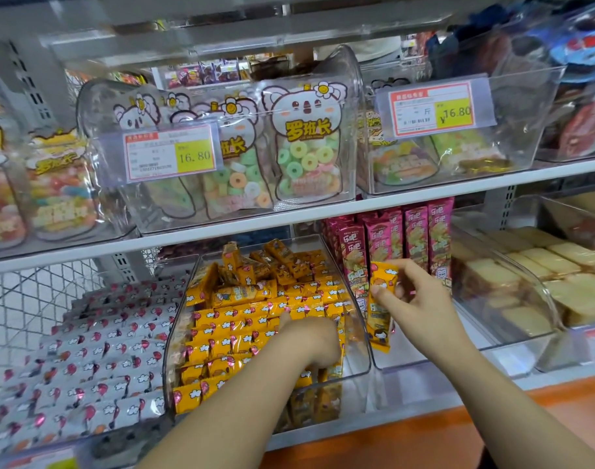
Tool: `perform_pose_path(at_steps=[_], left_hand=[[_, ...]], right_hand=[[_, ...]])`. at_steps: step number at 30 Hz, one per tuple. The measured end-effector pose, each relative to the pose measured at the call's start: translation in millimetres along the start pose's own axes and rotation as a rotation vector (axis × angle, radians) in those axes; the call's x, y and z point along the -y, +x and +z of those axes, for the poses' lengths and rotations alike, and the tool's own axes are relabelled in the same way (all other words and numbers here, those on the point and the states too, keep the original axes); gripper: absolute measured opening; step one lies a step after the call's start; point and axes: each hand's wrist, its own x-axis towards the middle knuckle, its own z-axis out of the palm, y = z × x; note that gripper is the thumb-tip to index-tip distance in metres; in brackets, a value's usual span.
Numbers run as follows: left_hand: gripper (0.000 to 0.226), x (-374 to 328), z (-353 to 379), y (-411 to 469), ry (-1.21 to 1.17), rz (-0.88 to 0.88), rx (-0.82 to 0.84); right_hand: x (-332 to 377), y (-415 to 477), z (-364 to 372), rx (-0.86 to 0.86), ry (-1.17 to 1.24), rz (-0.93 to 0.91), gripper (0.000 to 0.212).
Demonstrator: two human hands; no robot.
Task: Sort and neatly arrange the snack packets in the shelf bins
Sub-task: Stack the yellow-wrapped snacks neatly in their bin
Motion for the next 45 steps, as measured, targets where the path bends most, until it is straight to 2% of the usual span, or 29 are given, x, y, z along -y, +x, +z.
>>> perform_pose_path(at_steps=[5, 11, 15, 18, 20, 22, 25, 31, 34, 38, 41, 45], left_hand=[[0.04, -13.9, 7.8, -1.0, 0.084, -0.106, -0.08], [0.034, -15.2, 17.4, -1.8, 0.08, -0.142, -0.238], [0.053, -8.0, 13.6, -10.4, -0.034, -0.128, -0.268], [0.064, 0.3, 8.7, -20.9, -0.169, -0.065, -0.263], [0.066, 7.3, 5.9, -29.4, -0.198, 0.015, -0.256], [0.06, 16.0, 3.9, -37.8, -0.165, 0.101, -0.247], [0.047, 30.8, 5.4, -46.2, -0.133, 0.225, -0.245], [0.042, 50.3, 17.1, -53.8, -0.136, 0.365, -0.361], [0.04, 53.0, 19.1, -58.1, -0.185, 0.365, -0.429], [0.03, 59.8, 25.3, -66.7, -0.282, 0.356, -0.492], [0.02, 64.3, 32.4, -73.6, -0.265, 0.334, -0.523], [0.024, 69.6, 40.4, -77.2, -0.207, 0.327, -0.618]], right_hand=[[-2.0, 1.0, -1.3, 0.003, -0.003, 0.019, 0.023], [-2.6, 0.0, -3.7, 0.012, -0.014, 0.012, 0.024], [-1.6, -0.2, -5.4, 0.016, -0.016, 0.006, 0.022], [5.1, -0.5, -7.0, -0.02, 0.014, -0.038, 0.023], [11.2, -1.2, -8.2, -0.092, -0.003, -0.143, 0.029], [16.9, -3.9, -8.1, -0.121, -0.022, -0.259, 0.033], [23.2, -9.5, -2.7, -0.091, -0.062, -0.392, 0.025], [29.0, -13.4, 7.5, -0.115, -0.098, -0.58, 0.027], [26.2, -14.7, 19.9, -0.004, -0.183, -0.571, 0.028], [10.0, -15.7, 37.5, 0.154, -0.496, -0.476, 0.028], [13.5, -16.4, 45.2, 0.277, -0.619, -0.357, 0.03], [20.0, -11.9, 55.3, 0.424, -0.758, -0.301, 0.032]])
